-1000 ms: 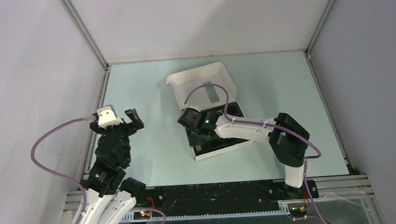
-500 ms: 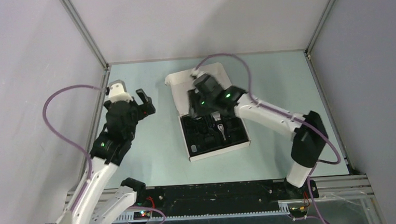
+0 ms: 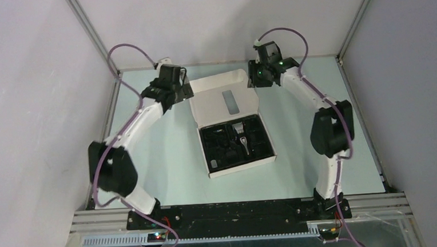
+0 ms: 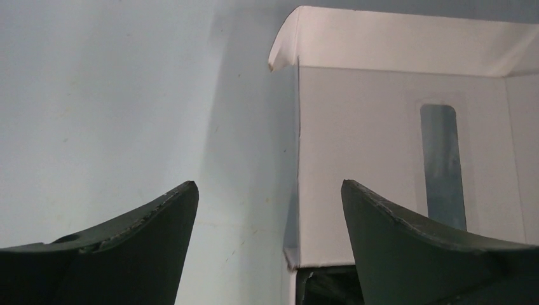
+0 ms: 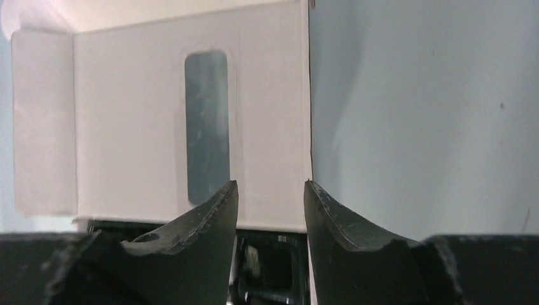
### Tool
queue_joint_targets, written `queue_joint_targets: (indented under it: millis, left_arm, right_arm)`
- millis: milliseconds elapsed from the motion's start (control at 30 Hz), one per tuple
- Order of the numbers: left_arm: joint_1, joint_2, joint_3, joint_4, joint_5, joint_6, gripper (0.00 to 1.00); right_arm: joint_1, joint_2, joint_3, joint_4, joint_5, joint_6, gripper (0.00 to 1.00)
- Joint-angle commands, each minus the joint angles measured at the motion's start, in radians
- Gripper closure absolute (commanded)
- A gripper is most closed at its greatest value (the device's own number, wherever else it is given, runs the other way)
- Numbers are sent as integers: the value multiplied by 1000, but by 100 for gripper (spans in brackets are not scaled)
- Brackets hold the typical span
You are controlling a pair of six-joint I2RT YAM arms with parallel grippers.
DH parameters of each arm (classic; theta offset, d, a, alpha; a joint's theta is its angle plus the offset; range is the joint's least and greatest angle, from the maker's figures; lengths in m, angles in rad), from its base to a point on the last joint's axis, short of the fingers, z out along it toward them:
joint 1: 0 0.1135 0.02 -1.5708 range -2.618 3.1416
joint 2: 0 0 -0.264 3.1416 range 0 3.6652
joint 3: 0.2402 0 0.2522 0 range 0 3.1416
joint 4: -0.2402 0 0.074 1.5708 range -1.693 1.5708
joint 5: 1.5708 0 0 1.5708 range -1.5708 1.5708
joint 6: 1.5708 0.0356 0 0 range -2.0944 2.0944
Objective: Sort the hair-cutting tools
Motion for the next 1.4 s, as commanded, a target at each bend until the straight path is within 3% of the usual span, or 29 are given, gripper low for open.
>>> queue_joint_targets:
  millis: [0,133,333,433,567,700,767,967,1367]
  left_arm:
    - [7,179,197,-71,0,1,13]
    - [7,352,313,-109,-2,26,18]
    - [10,457,364,-106,-17,40,24]
    - [12,482,367,-71,-1,40,32]
    - [13,498,366,-39,46,36,64]
    - [12,424,303,28,53,42,92]
    - [7,373,273,49,50,50,99]
    - [-78,210,149,159,-79,114,100]
    - [-291,-70,-270,611,-331,190,99]
  right_arm:
    - [-11,152,191,-33,-24,-54,54]
    - [-14,267,321,-40,30,-41,56]
    - [-15,363,394,-17,123,-49,61]
    - [-17,380,391,4,118,-51,76]
    - [-18,368,377,6,110,-52,93]
    - [-11,290,306,32,126,-52,99]
    - [-4,225,240,69,145,-49,99]
    - [18,22,-6,225,205,-28,99]
    - [85,-298,-500,493,297,44,98]
